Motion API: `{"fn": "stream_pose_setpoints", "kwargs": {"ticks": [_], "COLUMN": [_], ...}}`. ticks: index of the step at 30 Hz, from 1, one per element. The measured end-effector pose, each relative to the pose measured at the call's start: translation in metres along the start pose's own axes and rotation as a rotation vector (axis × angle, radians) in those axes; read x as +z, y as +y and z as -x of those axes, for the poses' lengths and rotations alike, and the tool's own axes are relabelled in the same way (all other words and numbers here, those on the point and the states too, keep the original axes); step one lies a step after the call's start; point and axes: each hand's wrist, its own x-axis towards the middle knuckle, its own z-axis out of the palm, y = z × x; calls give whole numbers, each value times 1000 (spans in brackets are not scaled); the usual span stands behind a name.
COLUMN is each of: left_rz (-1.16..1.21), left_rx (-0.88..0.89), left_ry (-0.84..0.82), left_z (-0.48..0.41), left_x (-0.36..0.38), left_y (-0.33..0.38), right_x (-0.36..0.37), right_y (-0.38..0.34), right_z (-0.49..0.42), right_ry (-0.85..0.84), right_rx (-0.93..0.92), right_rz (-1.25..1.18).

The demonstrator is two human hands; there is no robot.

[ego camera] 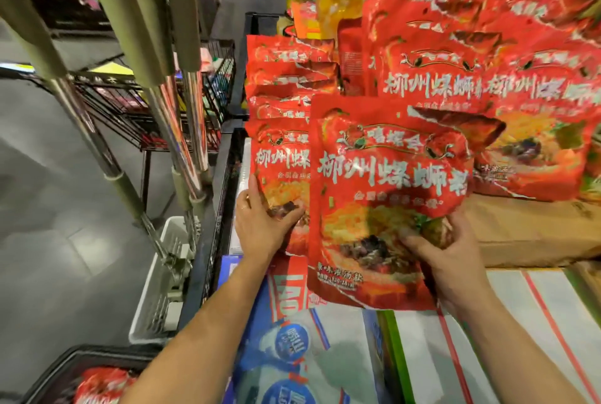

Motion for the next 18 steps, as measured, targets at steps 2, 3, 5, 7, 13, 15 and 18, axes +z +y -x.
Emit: {"fn": "stream_pose_setpoints", "kwargs": {"ticks": [2,3,5,7,13,15,18], "left_rz": [-23,-24,8,55,75,-72,-216], "left_rx": [39,70,136,229,354,302,300], "left_ry": [20,47,117,156,-181,-192,-244], "left_z": [6,9,19,36,59,53,52], "left_x": [-12,-21,-37,-52,-47,-40,-34], "left_y": [-4,-7,-13,-15,-35,-48,-56], "right_x": [9,16,30,43,98,114,121], "right_y": [2,3,7,14,43,63,79], "right_z": [4,5,6,6,-10,-17,-19], "right_ry": [-24,-32,-33,-83,-116,-98,-55], "right_rx": [48,70,129,179,113,73,81], "right_rz": [-27,-50,-101,-181,73,188,370]}}
